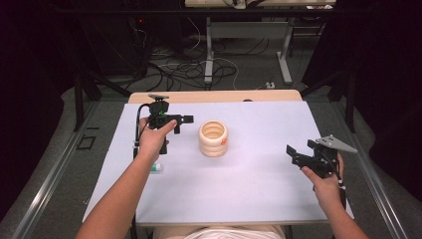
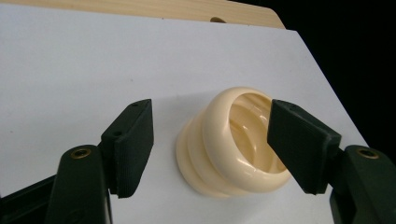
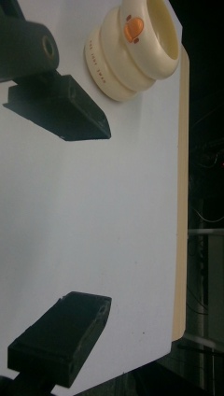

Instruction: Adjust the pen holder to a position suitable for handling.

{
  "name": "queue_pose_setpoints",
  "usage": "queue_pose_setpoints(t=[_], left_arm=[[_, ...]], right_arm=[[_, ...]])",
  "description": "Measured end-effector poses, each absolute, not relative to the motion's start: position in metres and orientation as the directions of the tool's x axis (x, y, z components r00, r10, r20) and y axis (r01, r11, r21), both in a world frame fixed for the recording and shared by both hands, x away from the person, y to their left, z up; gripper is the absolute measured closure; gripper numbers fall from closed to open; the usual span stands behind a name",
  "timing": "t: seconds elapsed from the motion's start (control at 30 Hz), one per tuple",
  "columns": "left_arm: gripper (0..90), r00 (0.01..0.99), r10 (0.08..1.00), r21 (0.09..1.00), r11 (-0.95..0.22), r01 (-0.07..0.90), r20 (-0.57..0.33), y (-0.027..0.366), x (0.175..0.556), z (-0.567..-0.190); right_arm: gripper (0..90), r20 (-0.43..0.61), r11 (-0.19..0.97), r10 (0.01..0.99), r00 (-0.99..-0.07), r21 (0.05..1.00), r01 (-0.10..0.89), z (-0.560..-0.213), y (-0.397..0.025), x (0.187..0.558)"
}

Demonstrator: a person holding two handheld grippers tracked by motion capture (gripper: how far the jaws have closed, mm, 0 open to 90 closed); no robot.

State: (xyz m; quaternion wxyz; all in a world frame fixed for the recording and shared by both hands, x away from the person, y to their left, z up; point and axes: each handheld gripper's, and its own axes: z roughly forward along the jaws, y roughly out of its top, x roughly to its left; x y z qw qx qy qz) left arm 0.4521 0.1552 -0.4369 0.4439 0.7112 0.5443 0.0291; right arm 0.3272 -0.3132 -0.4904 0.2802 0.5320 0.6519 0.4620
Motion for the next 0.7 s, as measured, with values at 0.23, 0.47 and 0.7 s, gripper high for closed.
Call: queue_pose_setpoints(t=[0.23,0.47,0.7], left_arm=[[28.2,0.423,0.803,0.699,-0.011,0.715,-0.420,0.174,0.438,-0.429],[18.4,0.441,0.808,0.766,0.018,0.643,-0.390,0.196,0.422,-0.422],[17.0,0.430,0.839,0.808,0.018,0.589,-0.332,0.217,0.409,-0.417]], right_arm=[[15.1,0.123,0.010,0.953,-0.278,0.901,0.433,-0.491,-0.313,0.327],[15.1,0.129,0.002,0.953,-0.274,0.903,0.430,-0.491,-0.312,0.328],[15.1,0.120,0.015,0.952,-0.281,0.900,0.435,-0.491,-0.310,0.329]])
